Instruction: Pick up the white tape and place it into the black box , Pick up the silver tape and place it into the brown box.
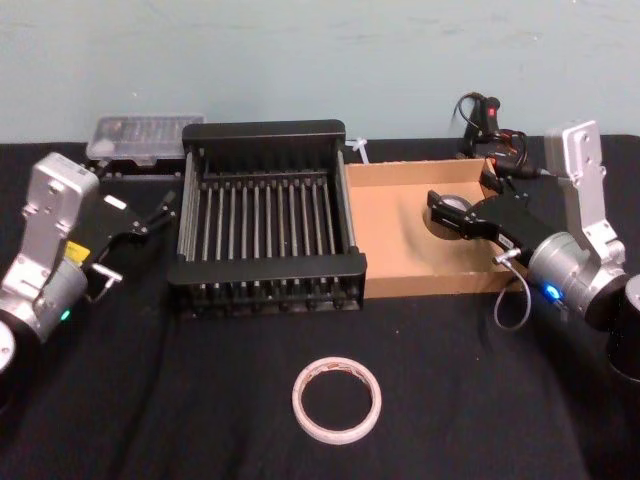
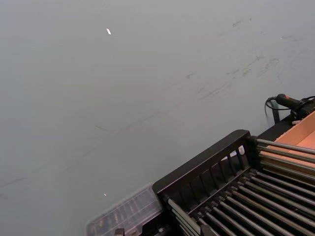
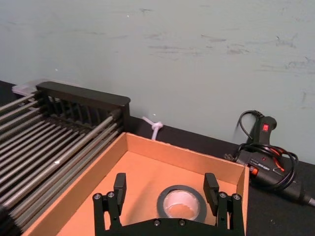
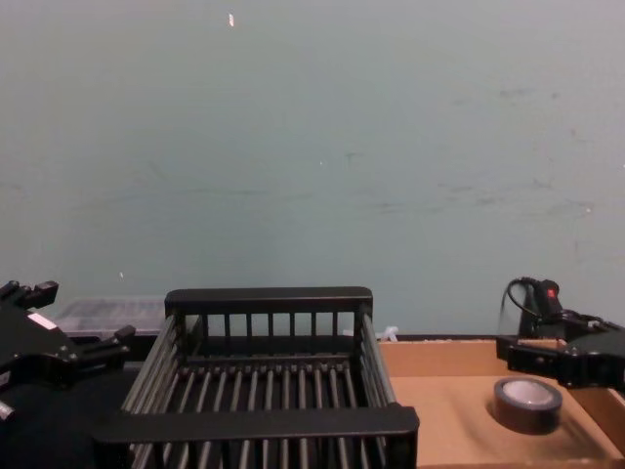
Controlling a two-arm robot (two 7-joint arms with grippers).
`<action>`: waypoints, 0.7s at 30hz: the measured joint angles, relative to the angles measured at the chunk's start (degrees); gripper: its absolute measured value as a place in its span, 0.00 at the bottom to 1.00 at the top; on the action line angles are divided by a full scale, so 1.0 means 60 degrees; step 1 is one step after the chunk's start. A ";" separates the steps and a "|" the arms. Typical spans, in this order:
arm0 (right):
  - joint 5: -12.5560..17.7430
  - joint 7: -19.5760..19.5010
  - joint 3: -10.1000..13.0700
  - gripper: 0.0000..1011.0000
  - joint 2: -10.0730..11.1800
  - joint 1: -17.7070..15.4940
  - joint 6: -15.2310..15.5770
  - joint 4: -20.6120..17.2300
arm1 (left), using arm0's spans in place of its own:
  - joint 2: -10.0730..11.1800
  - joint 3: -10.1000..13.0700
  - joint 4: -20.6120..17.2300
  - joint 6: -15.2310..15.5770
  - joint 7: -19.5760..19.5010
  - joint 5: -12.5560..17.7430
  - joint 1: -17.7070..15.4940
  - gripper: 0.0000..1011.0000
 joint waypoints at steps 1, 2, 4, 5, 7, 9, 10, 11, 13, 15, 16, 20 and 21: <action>0.0038 0.0023 0.0013 0.99 0.0022 -0.0060 0.0031 -0.0091 | 0.0000 0.0000 0.0001 0.0000 0.0000 0.0000 0.0000 0.99; 0.0098 0.0058 0.0027 0.99 0.0068 -0.0168 0.0093 -0.0256 | 0.0000 0.0000 0.0001 0.0000 0.0000 0.0000 0.0000 0.99; 0.0182 0.0111 0.0043 0.99 0.0137 -0.0300 0.0172 -0.0473 | 0.0000 0.0000 0.0000 0.0000 0.0000 0.0000 0.0000 0.99; 0.0219 0.0135 0.0052 0.99 0.0173 -0.0367 0.0208 -0.0568 | 0.0000 0.0000 0.0000 0.0000 -0.0001 0.0000 0.0000 0.99; 0.0329 0.0195 0.0074 0.99 0.0278 -0.0532 0.0298 -0.0826 | 0.0000 0.0000 0.0000 0.0000 0.0000 0.0000 0.0000 0.99; 0.0412 0.0245 0.0082 0.99 0.0406 -0.0696 0.0372 -0.1078 | 0.0000 0.0000 0.0000 0.0000 0.0000 0.0000 0.0000 0.99; 0.0432 0.0252 0.0082 0.99 0.0448 -0.0743 0.0387 -0.1150 | 0.0000 0.0000 0.0000 0.0000 0.0000 0.0000 0.0000 0.99; 0.0453 0.0258 0.0082 0.99 0.0491 -0.0793 0.0407 -0.1223 | 0.0000 0.0000 0.0000 0.0000 0.0000 0.0000 0.0000 0.99; 0.0507 0.0285 0.0080 0.99 0.0612 -0.0939 0.0478 -0.1437 | 0.0000 0.0000 0.0000 0.0000 0.0000 0.0000 0.0000 0.99; 0.0542 0.0307 0.0077 0.99 0.0705 -0.1044 0.0539 -0.1605 | 0.0000 0.0000 0.0000 0.0000 0.0000 0.0000 -0.0001 0.99; 0.0587 0.0316 0.0077 0.99 0.0808 -0.1160 0.0634 -0.1790 | 0.0000 0.0000 0.0001 0.0000 0.0000 0.0000 0.0000 0.99; 0.0651 0.0320 0.0076 0.99 0.1061 -0.1451 0.0794 -0.2232 | 0.0000 0.0000 0.0000 0.0000 0.0000 0.0000 0.0000 0.99; 0.0671 0.0328 0.0070 0.99 0.1162 -0.1572 0.0835 -0.2392 | 0.0000 0.0000 0.0000 0.0000 0.0000 0.0000 0.0000 0.99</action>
